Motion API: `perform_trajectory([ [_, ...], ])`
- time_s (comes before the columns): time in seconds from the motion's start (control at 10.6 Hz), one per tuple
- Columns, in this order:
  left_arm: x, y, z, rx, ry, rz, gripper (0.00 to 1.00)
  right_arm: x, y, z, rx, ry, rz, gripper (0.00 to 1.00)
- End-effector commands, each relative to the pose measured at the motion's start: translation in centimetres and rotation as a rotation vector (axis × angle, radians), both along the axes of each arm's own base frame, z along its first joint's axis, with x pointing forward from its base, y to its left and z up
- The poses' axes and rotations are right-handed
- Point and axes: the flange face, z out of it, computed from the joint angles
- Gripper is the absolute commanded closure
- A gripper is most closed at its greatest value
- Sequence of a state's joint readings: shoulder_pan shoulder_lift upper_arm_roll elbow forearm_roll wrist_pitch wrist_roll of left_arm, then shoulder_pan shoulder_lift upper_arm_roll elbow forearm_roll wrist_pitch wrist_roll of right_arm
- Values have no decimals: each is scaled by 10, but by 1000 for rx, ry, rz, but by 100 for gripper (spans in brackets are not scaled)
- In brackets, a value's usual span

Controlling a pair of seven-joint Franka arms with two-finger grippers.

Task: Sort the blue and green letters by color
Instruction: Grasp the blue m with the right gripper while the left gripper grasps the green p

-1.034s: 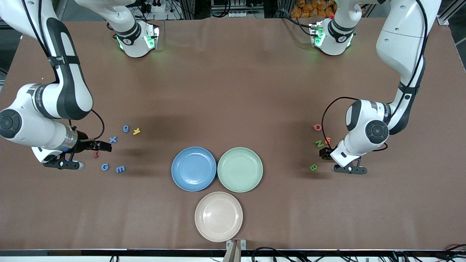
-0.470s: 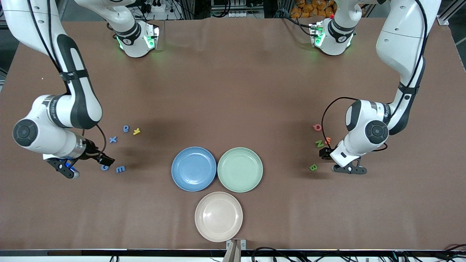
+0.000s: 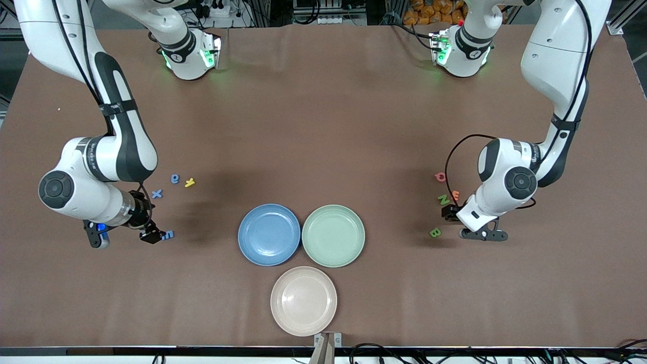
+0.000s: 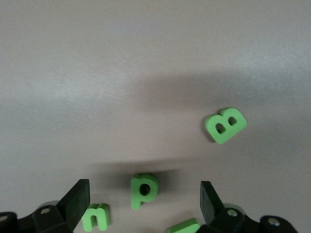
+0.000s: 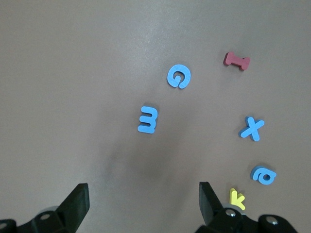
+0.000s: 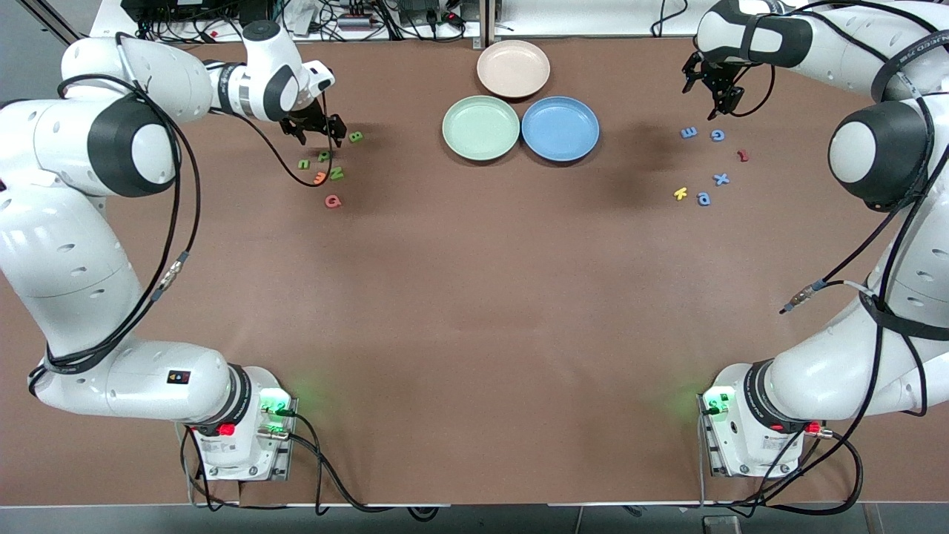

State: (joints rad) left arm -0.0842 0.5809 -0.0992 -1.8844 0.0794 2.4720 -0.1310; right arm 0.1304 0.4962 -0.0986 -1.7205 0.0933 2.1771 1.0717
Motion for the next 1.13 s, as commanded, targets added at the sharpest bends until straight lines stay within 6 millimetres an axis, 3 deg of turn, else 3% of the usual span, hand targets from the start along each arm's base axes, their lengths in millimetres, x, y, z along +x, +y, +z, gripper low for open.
perform_trajectory([
  [0.0,-6,-7,-4,22,4,6,0,7,1,-6,-16,12,-27,0],
  [0.09,-6,-5,-11,23,12,9,0,9,0,-2,-30,20,-14,0],
  [0.19,-8,-2,-13,23,14,7,0,10,-13,5,-45,64,-28,0],
  [0.28,-10,1,-14,24,6,-5,0,11,-3,-4,-47,74,-26,0],
  [0.56,-22,7,-23,18,-36,-13,0,20,-10,1,-42,29,-128,0],
  [0.85,-24,8,-29,19,-25,-15,0,28,-35,-7,-42,-19,-270,0],
  [1.03,-23,9,-28,19,-28,-24,4,33,-41,-30,-44,-49,-301,0],
])
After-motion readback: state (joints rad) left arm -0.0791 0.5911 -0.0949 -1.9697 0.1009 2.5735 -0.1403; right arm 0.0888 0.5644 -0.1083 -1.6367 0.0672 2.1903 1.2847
